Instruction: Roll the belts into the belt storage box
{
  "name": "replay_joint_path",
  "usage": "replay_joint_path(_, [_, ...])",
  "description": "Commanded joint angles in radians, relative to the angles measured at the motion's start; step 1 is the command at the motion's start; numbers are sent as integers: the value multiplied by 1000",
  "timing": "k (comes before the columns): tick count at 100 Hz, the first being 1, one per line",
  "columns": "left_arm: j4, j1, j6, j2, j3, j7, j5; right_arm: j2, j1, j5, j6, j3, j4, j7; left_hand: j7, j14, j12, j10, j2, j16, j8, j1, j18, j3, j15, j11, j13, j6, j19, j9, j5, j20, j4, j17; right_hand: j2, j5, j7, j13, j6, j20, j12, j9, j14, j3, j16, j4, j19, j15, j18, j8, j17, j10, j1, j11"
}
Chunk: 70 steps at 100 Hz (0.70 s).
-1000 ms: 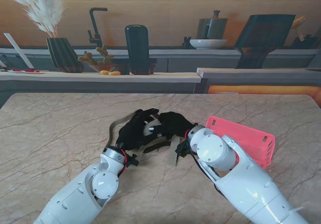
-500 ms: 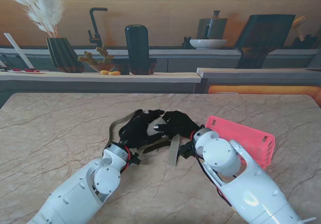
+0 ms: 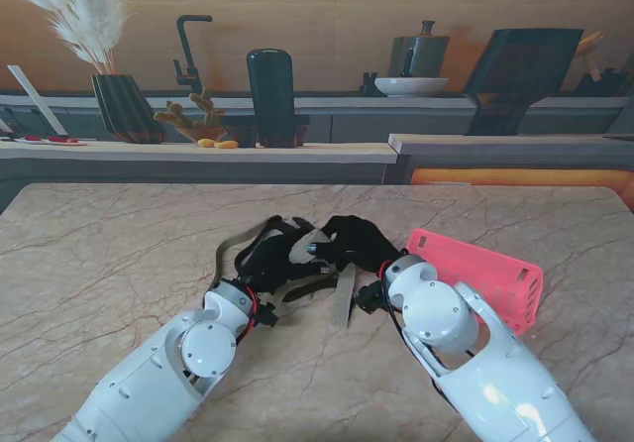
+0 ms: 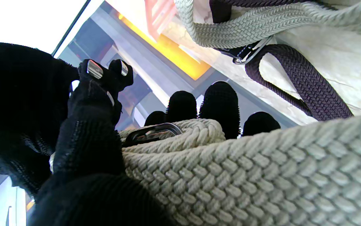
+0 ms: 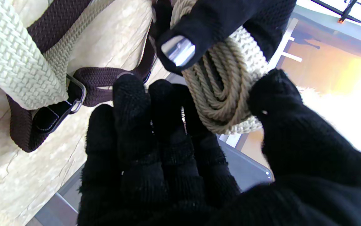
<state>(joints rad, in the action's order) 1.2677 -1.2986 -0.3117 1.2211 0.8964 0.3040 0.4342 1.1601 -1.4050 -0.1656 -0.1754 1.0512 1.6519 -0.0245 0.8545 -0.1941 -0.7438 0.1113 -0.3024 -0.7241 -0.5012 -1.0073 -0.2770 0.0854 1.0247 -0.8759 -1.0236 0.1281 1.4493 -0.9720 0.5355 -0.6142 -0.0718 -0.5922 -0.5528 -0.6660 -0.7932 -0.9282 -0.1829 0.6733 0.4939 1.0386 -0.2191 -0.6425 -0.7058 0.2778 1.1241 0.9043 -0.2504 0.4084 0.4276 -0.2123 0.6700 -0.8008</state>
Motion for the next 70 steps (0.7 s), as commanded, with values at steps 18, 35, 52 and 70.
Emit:
replay_joint_path(18, [14, -12, 2, -12, 2, -28, -1, 13, 16, -84, 35, -21, -39, 46, 93, 68, -94, -94, 234, -52, -80, -236, -25, -63, 167, -127, -96, -61, 95, -114, 9, -35, 8, -29, 34, -41, 184, 117, 138, -10, -24, -128, 8, -121, 11, -174, -16, -76, -7, 219, -54, -26, -334, 58])
replay_joint_path(35, [17, -12, 3, -14, 1, -34, 1, 4, 24, -130, 61, -26, -50, 37, 94, 64, -114, -95, 239, -52, -102, -241, -29, -62, 162, -127, -90, -58, 89, -111, 3, -33, 6, -22, 22, -19, 240, 147, 133, -10, -35, -169, -4, 10, 34, -185, -57, -137, -22, 228, -76, -28, -351, 93])
replay_joint_path(52, [21, -13, 11, -14, 0, -38, -1, -4, 38, -138, 79, -48, -61, 6, 86, 59, -119, -88, 236, -48, -104, -246, -36, -61, 159, -121, -98, -48, 91, -117, 9, -34, 7, -30, 1, -38, 247, 139, 132, -8, -35, -151, -6, 19, 36, -190, -66, -142, -28, 229, -82, -27, -335, 96])
replay_joint_path(70, [25, -16, 13, -14, 1, -35, -1, -5, 75, -175, 100, -103, -100, 1, 79, 56, -121, -87, 233, -43, -98, -247, -38, -61, 155, -115, -102, -43, 91, -122, 14, -33, 7, -33, -22, -70, 244, 104, 127, -5, -31, -108, -1, 10, 33, -200, -66, -134, -33, 232, -67, -16, -289, 83])
